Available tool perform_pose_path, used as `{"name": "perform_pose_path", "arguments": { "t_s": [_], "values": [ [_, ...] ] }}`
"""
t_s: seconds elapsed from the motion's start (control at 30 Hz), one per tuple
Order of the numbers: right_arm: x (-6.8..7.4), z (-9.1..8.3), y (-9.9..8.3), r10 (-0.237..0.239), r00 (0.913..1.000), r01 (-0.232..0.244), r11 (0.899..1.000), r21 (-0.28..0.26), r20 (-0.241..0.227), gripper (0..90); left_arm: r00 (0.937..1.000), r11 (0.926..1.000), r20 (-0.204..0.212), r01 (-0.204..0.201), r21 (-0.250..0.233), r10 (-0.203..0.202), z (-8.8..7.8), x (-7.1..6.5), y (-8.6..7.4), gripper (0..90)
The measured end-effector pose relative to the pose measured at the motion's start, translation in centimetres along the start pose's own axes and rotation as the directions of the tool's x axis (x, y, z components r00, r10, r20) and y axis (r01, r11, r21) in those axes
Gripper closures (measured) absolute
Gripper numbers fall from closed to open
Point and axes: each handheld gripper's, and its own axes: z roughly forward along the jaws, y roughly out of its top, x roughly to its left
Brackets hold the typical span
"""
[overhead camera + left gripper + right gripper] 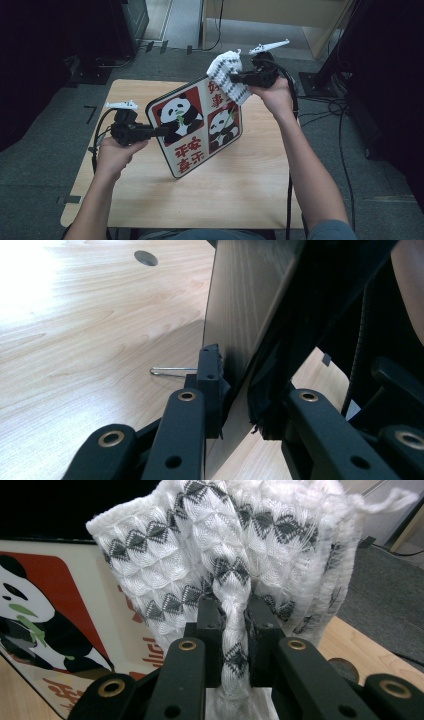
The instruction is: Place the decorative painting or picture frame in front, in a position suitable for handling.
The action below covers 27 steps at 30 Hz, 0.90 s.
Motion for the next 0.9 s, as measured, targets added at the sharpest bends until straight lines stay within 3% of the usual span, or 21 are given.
{"name": "perform_pose_path", "arguments": {
  "t_s": [0.9],
  "values": [
    [-0.3, 1.6, -2.9, -0.004, 1.0, 0.004, 1.0, -0.014, 0.002, 80.5, 1.0, 1.0, 0.0, -0.006, 0.002, 0.006, 0.0, 0.0, 0.0, 77.5]
  ]
}}
